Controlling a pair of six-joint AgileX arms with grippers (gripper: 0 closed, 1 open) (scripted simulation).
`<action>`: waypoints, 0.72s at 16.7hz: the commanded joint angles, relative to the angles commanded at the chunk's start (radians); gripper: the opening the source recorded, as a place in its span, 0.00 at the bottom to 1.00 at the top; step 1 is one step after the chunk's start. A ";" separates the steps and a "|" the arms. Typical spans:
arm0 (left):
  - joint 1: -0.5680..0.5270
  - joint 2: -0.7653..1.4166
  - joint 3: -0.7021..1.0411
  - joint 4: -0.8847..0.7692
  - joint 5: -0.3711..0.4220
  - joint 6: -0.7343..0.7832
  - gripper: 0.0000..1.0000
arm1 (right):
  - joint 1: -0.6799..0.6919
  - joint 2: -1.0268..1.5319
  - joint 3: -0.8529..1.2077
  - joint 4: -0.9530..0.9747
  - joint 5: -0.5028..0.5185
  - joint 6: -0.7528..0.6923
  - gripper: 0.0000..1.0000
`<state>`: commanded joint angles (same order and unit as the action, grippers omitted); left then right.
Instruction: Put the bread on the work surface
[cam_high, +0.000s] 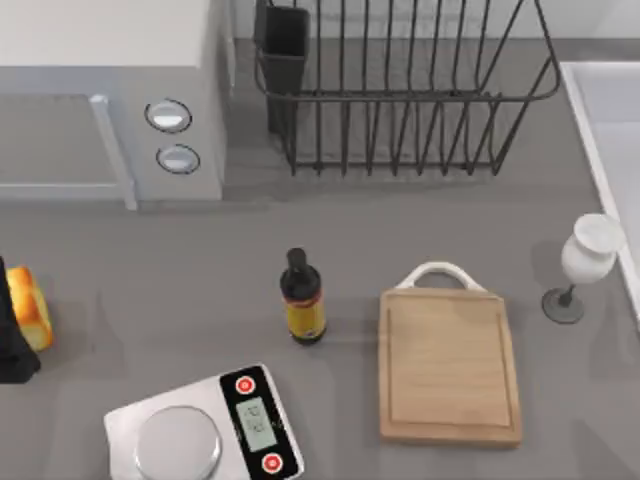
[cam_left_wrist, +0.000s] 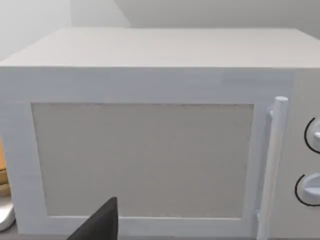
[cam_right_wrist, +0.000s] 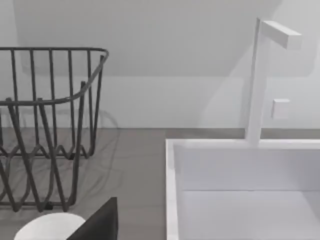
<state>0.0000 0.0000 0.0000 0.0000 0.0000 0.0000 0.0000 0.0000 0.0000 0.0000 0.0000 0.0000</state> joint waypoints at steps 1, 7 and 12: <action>0.000 0.000 0.000 0.000 0.000 0.000 1.00 | 0.000 0.000 0.000 0.000 0.000 0.000 1.00; 0.006 0.159 0.141 -0.112 -0.001 0.142 1.00 | 0.000 0.000 0.000 0.000 0.000 0.000 1.00; 0.017 0.580 0.425 -0.353 0.001 0.437 1.00 | 0.000 0.000 0.000 0.000 0.000 0.000 1.00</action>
<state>0.0166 0.5804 0.4254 -0.3534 0.0006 0.4366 0.0000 0.0000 0.0000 0.0000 0.0000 0.0000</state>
